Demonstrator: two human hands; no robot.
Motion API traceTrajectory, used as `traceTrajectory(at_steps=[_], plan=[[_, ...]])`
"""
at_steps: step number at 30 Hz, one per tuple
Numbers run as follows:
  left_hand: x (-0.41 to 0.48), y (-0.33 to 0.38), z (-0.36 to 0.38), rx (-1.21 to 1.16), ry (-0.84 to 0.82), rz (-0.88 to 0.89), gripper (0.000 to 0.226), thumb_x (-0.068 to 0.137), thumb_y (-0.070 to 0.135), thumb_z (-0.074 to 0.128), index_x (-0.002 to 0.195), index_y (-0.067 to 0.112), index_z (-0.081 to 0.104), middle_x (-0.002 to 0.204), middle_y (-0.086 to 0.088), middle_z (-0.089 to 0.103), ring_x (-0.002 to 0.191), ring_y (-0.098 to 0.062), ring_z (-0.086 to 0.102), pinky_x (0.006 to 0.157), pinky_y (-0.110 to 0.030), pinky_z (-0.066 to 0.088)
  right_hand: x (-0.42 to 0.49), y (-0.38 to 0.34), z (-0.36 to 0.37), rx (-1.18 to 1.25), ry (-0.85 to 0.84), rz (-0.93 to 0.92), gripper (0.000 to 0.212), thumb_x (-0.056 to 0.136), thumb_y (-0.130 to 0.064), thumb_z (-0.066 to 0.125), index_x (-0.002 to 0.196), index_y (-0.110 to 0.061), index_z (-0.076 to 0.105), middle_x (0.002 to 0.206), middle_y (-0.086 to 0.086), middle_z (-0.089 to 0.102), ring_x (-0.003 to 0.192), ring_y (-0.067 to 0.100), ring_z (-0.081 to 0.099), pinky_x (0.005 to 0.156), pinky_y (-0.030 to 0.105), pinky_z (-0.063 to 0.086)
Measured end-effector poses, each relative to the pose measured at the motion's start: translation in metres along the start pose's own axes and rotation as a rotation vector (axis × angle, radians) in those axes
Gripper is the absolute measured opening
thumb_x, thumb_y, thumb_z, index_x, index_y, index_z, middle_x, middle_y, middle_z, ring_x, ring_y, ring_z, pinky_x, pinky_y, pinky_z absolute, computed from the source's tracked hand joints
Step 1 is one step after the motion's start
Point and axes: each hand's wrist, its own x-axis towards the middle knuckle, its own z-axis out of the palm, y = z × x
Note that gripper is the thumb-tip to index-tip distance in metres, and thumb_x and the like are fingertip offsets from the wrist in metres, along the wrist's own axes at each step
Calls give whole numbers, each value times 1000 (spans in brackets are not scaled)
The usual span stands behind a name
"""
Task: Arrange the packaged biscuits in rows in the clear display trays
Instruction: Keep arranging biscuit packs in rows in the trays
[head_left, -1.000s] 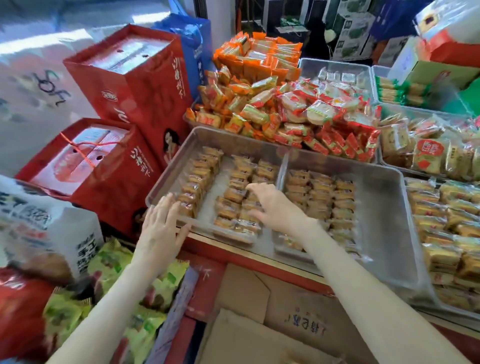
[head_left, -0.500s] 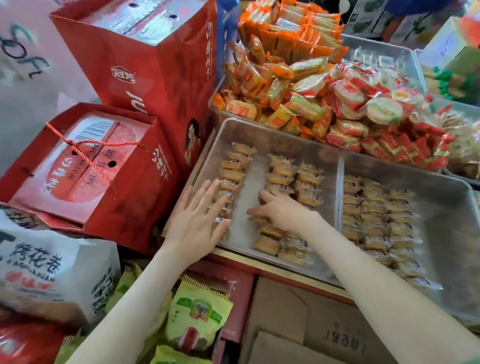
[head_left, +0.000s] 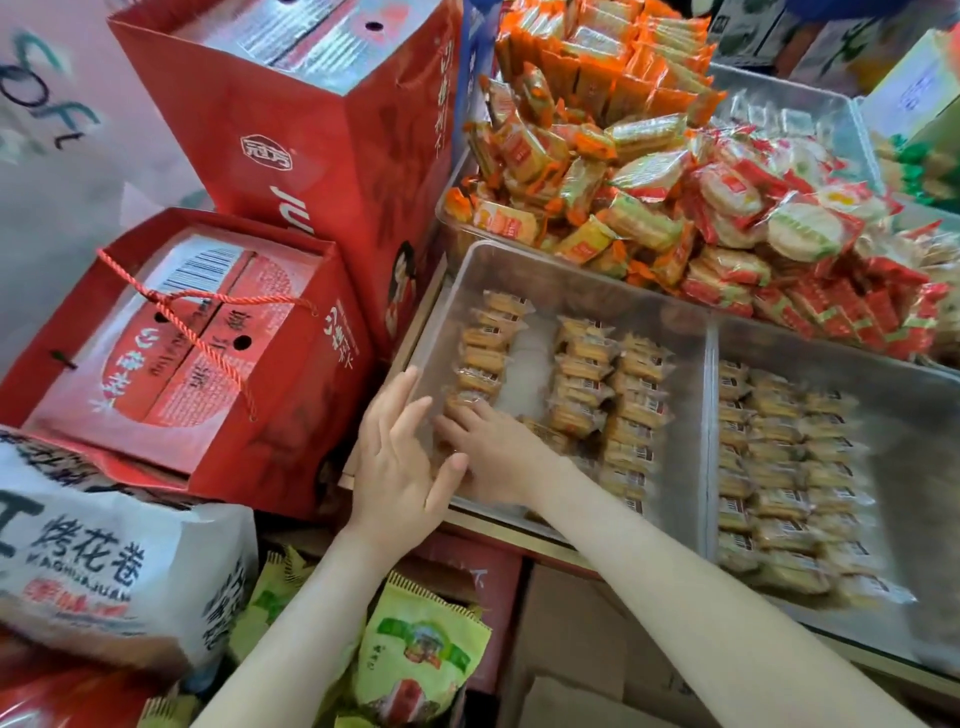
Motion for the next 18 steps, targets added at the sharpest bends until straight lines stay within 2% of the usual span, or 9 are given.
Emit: traceTrajectory(at_steps=[5, 8, 10, 12, 15, 18], plan=[[3, -3, -1, -12, -50, 86, 52, 100, 52, 38, 127, 8, 40, 147, -19, 31, 135, -36, 35, 119, -35, 18, 12, -10, 13, -97, 65, 84, 57, 96, -30, 42, 144, -2, 30, 143, 19, 35, 131, 33, 32, 107, 38, 27], [3, -4, -3, 7, -95, 84, 53, 100, 53, 37, 127, 8, 39, 148, -20, 30, 136, -36, 34, 119, -34, 15, 12, -9, 11, -125, 23, 93, 57, 95, -32, 46, 143, -6, 30, 145, 17, 34, 133, 33, 30, 106, 40, 29], [2, -3, -4, 3, -131, 62, 55, 100, 55, 36, 129, 9, 38, 150, -18, 28, 139, -33, 32, 119, -34, 16, 6, -5, 8, -109, -25, 98, 65, 92, -33, 53, 146, -10, 26, 148, 15, 33, 135, 33, 31, 105, 43, 34], [1, -2, -9, -18, -173, -2, 56, 99, 57, 35, 132, 12, 35, 152, -14, 25, 143, -26, 24, 119, -36, 17, -4, 1, -2, -28, -51, 121, 76, 88, -26, 63, 149, -13, 19, 148, 14, 33, 132, 31, 37, 101, 42, 42], [5, 15, -20, -68, -269, -194, 60, 92, 62, 43, 133, 19, 36, 154, -2, 21, 143, -21, 19, 115, -40, 20, -36, 12, -34, -20, 72, 73, 78, 85, -14, 68, 148, -16, 22, 144, 7, 36, 128, 27, 41, 98, 38, 44], [26, 52, -33, -249, -366, -320, 61, 80, 59, 56, 128, 24, 48, 151, 3, 30, 141, -2, 21, 115, -24, 22, -92, 20, -82, 223, 176, 20, 77, 84, -15, 73, 147, -21, 28, 142, 0, 41, 127, 17, 41, 104, 31, 40]])
